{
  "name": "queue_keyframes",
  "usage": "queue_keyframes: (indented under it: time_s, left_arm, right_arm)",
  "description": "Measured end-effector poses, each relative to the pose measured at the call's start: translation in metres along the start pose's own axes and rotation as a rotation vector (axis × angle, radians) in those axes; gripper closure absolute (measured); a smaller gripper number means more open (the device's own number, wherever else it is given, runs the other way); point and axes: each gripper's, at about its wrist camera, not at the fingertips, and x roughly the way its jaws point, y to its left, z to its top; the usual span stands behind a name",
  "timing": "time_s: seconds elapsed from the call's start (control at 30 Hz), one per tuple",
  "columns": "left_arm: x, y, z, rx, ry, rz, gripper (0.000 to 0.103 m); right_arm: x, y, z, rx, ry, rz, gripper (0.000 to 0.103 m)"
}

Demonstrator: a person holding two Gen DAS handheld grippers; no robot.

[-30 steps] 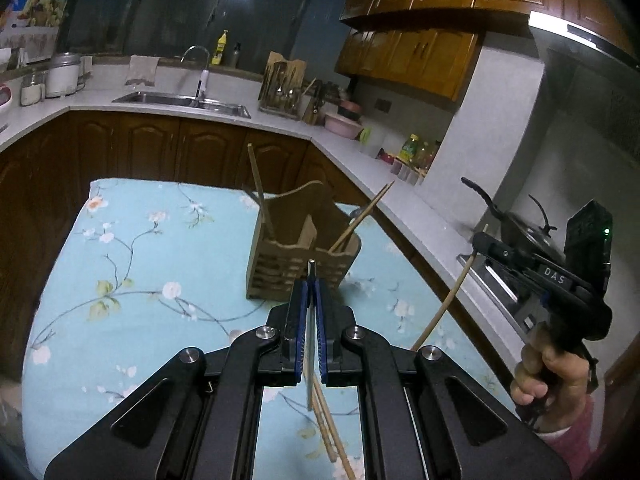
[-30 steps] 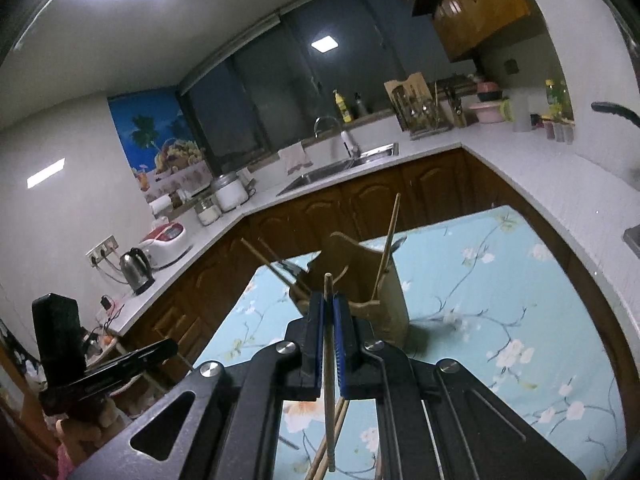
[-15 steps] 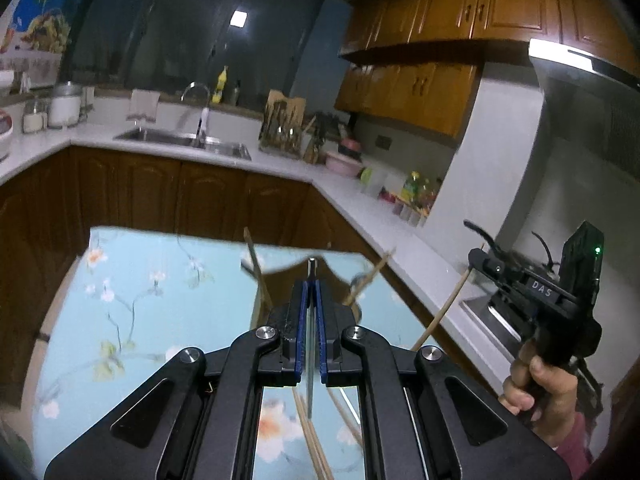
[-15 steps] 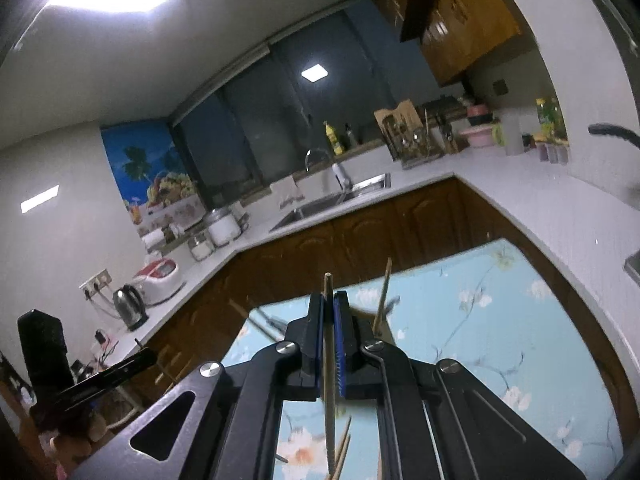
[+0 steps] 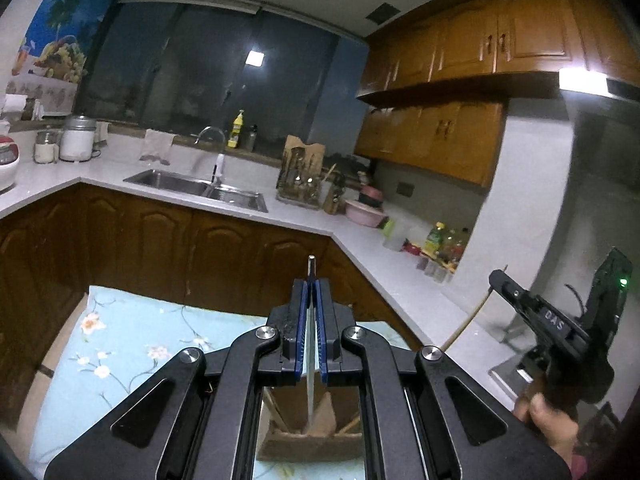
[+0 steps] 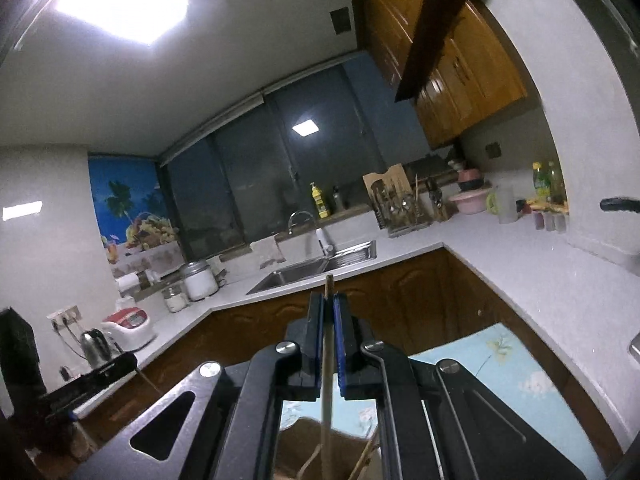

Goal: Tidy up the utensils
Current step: 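Lift both chopsticks and carry them over the wooden holder, then lower both chopsticks into the holder and open both tools, then move both tools back to the remaining chopsticks on the tablecloth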

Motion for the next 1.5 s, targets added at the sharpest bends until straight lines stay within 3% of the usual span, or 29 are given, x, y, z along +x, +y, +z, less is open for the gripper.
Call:
queue_keyframes:
  time_s: [0.23, 0.43, 0.53, 0.8, 0.97, 1.0, 1.1, 1.17, 1.27, 1.37, 1.43, 1.5]
  left_arm:
    - [0.033, 0.008, -0.05, 0.002, 0.067, 0.025, 0.099]
    - [0.046, 0.019, -0.082, -0.02, 0.133, 0.031, 0.099]
    - [0.049, 0.019, -0.087, -0.017, 0.139, 0.035, 0.099]
    - [0.049, 0.018, -0.083, -0.01, 0.16, 0.031, 0.099]
    - [0.053, 0.014, -0.08, -0.002, 0.192, 0.022, 0.094]
    - [0.051, 0.013, -0.079, 0.001, 0.193, 0.024, 0.091]
    - [0.042, 0.009, -0.076, 0.005, 0.18, 0.015, 0.067]
    - [0.034, 0.005, -0.076, 0.012, 0.166, 0.034, 0.041]
    - [0.019, 0.002, -0.076, 0.013, 0.148, 0.028, 0.032]
    - [0.001, 0.002, -0.081, 0.006, 0.14, 0.031, 0.026]
    - [-0.01, 0.004, -0.085, 0.0, 0.139, 0.049, 0.02]
    - [-0.021, 0.007, -0.091, -0.007, 0.133, 0.061, 0.018]
  right_arm:
    - [0.018, -0.012, -0.044, -0.008, 0.039, -0.04, 0.098]
    - [0.03, -0.024, -0.074, 0.019, 0.131, -0.038, 0.097]
    - [0.036, -0.029, -0.083, 0.028, 0.178, -0.037, 0.097]
    - [0.037, -0.04, -0.082, 0.064, 0.205, -0.045, 0.096]
    - [0.038, -0.045, -0.08, 0.093, 0.219, -0.034, 0.088]
    - [0.035, -0.045, -0.078, 0.094, 0.213, -0.031, 0.081]
    - [0.022, -0.046, -0.07, 0.099, 0.165, -0.024, 0.05]
    - [0.011, -0.045, -0.065, 0.101, 0.128, -0.021, 0.044]
    - [-0.005, -0.047, -0.058, 0.115, 0.093, -0.005, 0.025]
    - [-0.024, -0.048, -0.055, 0.113, 0.066, -0.005, 0.02]
    - [-0.036, -0.05, -0.057, 0.119, 0.066, 0.003, 0.008]
    - [-0.05, -0.052, -0.062, 0.128, 0.063, 0.011, 0.005]
